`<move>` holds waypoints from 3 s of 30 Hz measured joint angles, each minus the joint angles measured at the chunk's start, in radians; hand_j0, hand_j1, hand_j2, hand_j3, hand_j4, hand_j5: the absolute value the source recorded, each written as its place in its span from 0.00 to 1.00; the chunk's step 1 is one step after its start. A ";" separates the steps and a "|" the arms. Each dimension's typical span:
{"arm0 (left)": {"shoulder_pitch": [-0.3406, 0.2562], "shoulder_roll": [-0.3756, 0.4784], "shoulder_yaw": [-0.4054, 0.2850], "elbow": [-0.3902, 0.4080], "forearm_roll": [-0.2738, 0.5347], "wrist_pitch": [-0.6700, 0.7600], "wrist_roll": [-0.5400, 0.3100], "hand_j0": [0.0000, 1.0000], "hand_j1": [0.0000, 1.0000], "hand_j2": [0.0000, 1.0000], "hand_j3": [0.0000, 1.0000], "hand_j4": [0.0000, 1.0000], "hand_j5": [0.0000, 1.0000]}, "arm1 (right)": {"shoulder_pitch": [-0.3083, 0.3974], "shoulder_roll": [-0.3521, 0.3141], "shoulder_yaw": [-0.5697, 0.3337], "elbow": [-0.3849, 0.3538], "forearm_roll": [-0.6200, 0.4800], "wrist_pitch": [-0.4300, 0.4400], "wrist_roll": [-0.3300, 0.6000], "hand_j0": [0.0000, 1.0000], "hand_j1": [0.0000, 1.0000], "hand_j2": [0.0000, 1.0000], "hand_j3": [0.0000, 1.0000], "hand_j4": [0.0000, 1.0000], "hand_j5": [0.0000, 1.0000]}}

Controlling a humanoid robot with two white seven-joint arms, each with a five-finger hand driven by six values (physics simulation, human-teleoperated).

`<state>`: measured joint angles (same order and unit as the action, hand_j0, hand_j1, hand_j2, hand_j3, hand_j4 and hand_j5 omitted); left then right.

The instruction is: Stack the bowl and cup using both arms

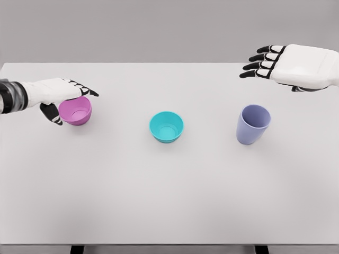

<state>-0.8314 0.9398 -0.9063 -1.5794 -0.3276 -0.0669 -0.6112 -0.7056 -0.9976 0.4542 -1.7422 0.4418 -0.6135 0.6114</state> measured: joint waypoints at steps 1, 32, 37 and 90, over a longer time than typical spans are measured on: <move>0.000 -0.005 -0.001 0.006 -0.004 0.000 0.000 1.00 1.00 1.00 1.00 1.00 1.00 | 0.000 0.000 0.000 0.000 0.000 0.000 0.000 1.00 1.00 1.00 1.00 1.00 1.00; 0.011 -0.072 -0.011 0.113 -0.047 -0.001 0.000 1.00 1.00 1.00 1.00 1.00 1.00 | 0.002 0.000 0.000 0.001 0.000 0.000 0.000 1.00 1.00 1.00 1.00 1.00 1.00; 0.011 -0.081 -0.010 0.129 -0.053 -0.001 0.000 1.00 1.00 1.00 1.00 1.00 1.00 | 0.002 0.000 0.000 0.001 0.000 0.000 0.000 1.00 1.00 1.00 1.00 1.00 1.00; 0.002 -0.120 0.001 0.162 -0.060 0.001 0.000 0.73 0.73 0.73 0.73 0.73 0.73 | 0.011 0.057 -0.001 0.010 0.000 0.000 0.000 1.00 1.00 1.00 1.00 1.00 1.00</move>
<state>-0.8299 0.8197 -0.9057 -1.4177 -0.3874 -0.0661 -0.6114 -0.6949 -0.9409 0.4536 -1.7320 0.4422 -0.6136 0.6114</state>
